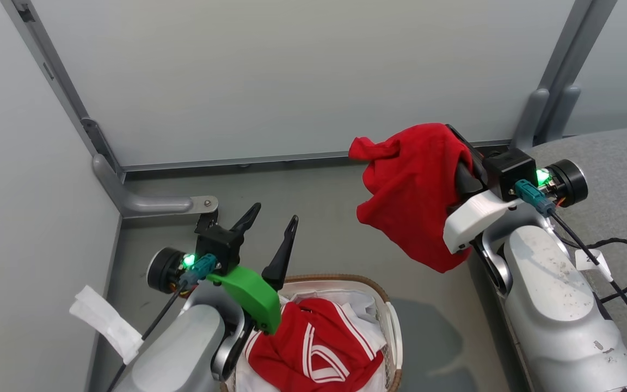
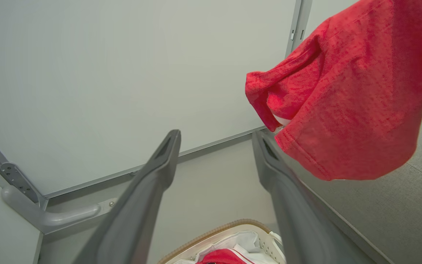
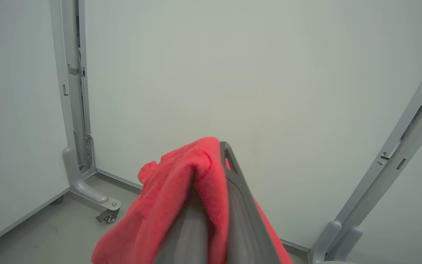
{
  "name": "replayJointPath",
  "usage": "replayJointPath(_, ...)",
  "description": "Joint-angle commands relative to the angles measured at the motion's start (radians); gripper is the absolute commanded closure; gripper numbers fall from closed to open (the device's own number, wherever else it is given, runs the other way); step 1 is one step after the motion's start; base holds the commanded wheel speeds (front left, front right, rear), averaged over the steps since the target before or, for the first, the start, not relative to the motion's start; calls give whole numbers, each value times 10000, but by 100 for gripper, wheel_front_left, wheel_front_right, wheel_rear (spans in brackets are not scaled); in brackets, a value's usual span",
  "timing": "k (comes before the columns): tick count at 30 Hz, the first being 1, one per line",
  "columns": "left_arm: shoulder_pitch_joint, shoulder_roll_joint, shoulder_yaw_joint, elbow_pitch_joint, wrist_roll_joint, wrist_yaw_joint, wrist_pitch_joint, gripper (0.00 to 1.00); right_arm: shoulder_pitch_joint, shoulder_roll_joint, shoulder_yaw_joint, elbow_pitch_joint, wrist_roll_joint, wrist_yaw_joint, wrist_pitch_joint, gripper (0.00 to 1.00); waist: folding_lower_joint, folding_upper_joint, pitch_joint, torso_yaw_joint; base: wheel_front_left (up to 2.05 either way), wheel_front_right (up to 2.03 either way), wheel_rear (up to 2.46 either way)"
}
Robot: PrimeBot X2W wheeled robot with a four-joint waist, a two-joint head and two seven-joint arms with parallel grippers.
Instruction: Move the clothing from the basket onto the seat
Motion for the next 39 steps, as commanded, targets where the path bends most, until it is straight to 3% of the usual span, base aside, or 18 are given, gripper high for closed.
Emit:
replayJointPath(1, 280, -1, 184, -79, 149, 10, -33, 0, 110, -34, -24, -100, -20, -7, -21, 100, 0, 0, 20, -60, 0, 0, 0)
replayJointPath(10, 1471, -401, 1155, -134, 643, -356, -35, 0, 469, -34, -259, -262, -83, -7, -21, 100, 0, 0, 78, -221, 0, 0, 0)
replayJointPath(19, 1670, -684, 1648, -71, 1234, -638, -34, 0, 609, -42, -225, -455, -3, -7, -21, 100, 0, 0, 148, -579, 0, 0, 0)
replayJointPath(39, 1653, -1145, 2174, -545, 2182, -967, -21, 0, 636, -28, -606, -1213, -447, -10, -21, 100, 0, 0, 1180, -4091, 0, 0, 0)
